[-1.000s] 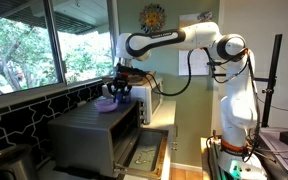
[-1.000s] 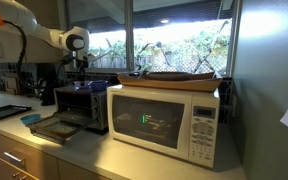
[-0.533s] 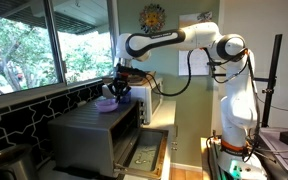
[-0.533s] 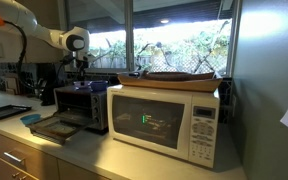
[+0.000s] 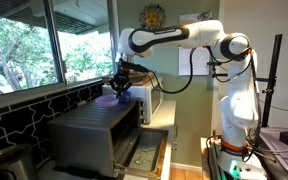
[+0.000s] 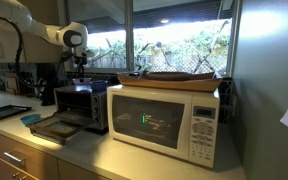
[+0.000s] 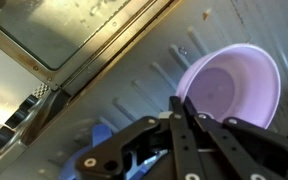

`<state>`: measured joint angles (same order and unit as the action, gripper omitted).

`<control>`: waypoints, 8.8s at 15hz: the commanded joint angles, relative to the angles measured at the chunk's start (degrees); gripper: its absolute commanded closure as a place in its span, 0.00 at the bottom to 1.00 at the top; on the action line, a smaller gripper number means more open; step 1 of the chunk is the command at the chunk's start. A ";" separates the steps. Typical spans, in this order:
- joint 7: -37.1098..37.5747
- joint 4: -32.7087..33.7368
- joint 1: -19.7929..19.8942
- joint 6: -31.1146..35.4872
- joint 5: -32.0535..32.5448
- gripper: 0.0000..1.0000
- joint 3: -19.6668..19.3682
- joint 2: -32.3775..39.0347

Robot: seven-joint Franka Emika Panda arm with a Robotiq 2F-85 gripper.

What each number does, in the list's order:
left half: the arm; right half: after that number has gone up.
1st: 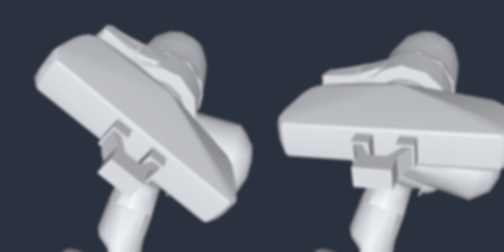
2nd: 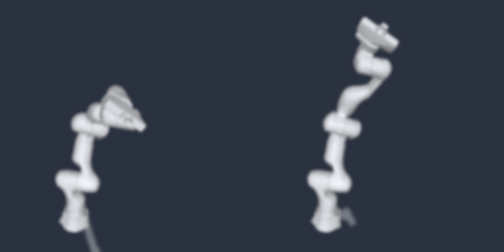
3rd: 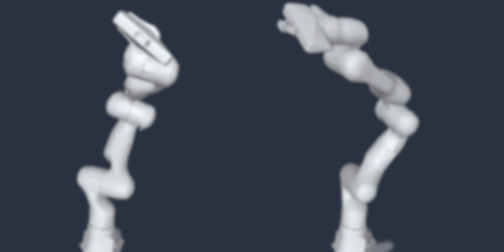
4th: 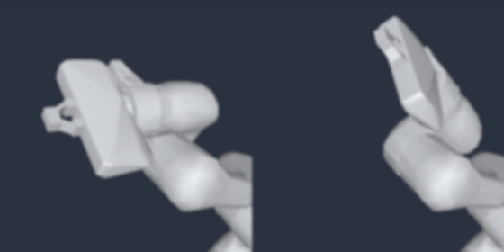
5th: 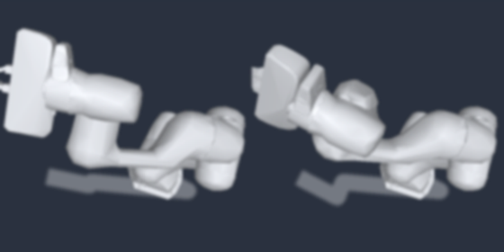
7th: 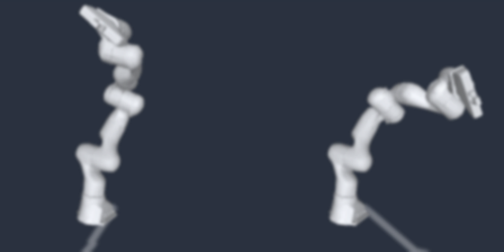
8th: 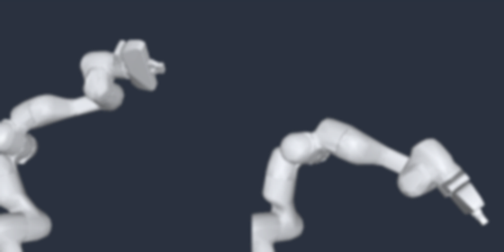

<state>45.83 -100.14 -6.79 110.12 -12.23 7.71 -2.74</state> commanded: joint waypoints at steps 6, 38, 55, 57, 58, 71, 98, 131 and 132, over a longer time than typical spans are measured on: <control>-12.44 -14.27 -0.24 -2.78 -5.25 0.99 -0.04 -12.90; 0.83 -42.43 2.09 17.85 -17.58 0.99 2.66 -23.37; 15.30 -40.49 1.52 28.51 -13.16 0.99 5.75 -18.66; 15.92 -40.46 1.47 30.30 -12.52 0.99 6.07 -18.13; 15.93 -40.60 1.44 31.41 -11.99 0.99 6.21 -18.00; 16.58 -41.39 1.09 38.18 -7.67 0.99 6.86 -16.25; 55.37 -41.33 2.93 41.63 -6.67 0.99 8.29 -16.10; 60.96 -47.44 2.06 43.48 6.13 0.00 10.64 -18.56; 61.17 -47.47 2.21 44.24 6.36 0.00 10.75 -18.51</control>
<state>106.70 -147.55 -4.94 151.34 -7.62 18.35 -21.35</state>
